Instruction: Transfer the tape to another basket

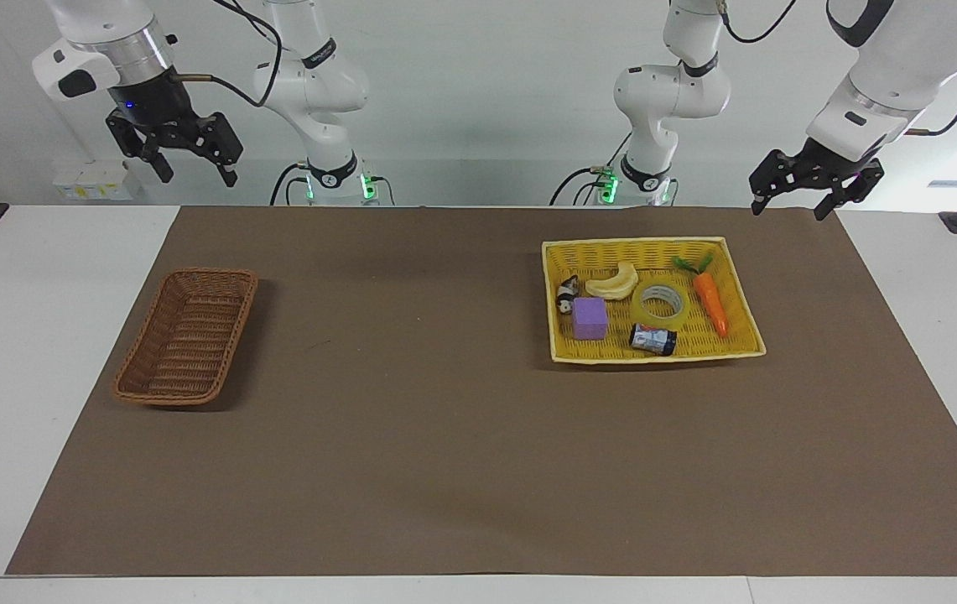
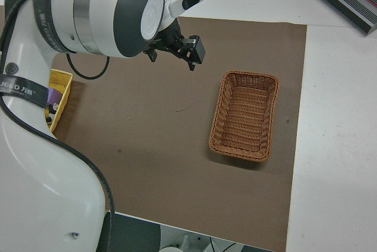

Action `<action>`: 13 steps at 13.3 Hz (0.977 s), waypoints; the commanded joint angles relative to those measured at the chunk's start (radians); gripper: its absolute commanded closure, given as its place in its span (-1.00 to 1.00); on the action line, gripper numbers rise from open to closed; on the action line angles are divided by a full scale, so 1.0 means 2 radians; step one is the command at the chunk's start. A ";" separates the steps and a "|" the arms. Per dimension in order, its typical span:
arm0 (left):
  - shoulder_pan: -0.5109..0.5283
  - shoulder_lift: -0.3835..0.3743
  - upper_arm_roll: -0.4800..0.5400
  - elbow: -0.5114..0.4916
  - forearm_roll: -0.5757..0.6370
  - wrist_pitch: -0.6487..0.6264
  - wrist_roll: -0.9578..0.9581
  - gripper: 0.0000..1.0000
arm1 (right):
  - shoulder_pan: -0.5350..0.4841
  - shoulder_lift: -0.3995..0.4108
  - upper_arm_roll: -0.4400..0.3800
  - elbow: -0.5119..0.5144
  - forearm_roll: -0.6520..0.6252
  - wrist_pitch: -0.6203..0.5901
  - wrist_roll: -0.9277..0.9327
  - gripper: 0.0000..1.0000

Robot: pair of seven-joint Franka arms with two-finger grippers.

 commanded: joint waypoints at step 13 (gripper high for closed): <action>-0.005 -0.043 -0.009 -0.053 0.012 0.039 -0.045 -1.00 | -0.003 -0.008 0.000 -0.005 0.004 -0.006 -0.010 -1.00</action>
